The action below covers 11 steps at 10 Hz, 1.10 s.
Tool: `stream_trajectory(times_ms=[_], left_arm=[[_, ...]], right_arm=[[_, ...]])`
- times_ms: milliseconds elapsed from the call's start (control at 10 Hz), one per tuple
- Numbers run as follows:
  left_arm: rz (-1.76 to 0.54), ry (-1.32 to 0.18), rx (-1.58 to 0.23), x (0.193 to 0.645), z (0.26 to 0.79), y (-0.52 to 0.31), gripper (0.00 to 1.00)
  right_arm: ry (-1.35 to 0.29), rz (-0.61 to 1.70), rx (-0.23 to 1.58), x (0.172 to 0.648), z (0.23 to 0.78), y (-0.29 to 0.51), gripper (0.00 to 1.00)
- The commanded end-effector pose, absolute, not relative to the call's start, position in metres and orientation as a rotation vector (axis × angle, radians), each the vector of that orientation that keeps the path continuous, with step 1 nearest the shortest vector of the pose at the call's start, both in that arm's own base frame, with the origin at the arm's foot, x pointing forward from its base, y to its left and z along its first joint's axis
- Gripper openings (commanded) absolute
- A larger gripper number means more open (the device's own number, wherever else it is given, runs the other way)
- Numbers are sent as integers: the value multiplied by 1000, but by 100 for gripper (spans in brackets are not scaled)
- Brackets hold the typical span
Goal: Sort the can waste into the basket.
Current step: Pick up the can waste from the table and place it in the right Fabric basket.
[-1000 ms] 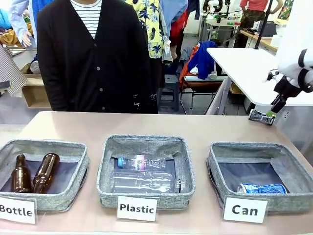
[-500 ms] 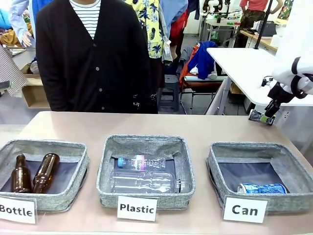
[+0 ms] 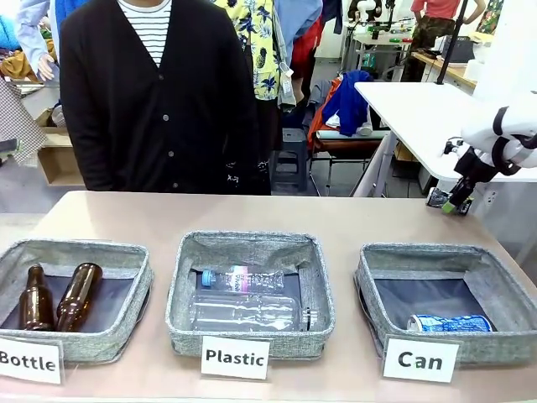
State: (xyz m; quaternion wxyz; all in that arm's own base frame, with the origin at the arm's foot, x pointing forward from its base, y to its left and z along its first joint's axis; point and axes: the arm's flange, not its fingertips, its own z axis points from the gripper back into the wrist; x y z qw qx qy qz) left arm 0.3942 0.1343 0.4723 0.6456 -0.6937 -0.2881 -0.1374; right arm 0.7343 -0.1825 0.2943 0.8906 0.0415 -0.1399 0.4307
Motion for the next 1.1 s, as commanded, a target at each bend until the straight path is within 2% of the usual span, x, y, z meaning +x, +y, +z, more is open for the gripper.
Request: stream_trajectory(times_ms=[0,100,200,400,500,600,700,800,1000], left_arm=[[-324,-642,-1584,392,475,135,100],[-324,-642,-1584,392,475,135,100],[-324,-642,-1584,392,475,135,100],[-324,-642,-1584,392,475,135,100],[-324,-642,-1584,392,475,135,100],[-324,-642,-1584,392,475,135,100],[-324,-642,-1584,392,475,135,100],[-324,-642,-1584,392,475,135,100],[-324,-642,-1584,392,475,135,100]], right_arm=[[-252,854,103,748,297,-182,61],[-247,851,112,748,298,-181,40],[-228,851,105,749,297,-181,1],[-225,856,112,748,299,-179,0],[-230,861,119,747,303,-179,12],[-238,866,118,745,310,-178,3],[-243,877,119,739,323,-176,0],[-254,900,130,727,343,-170,0],[-169,863,191,687,403,-149,0]])
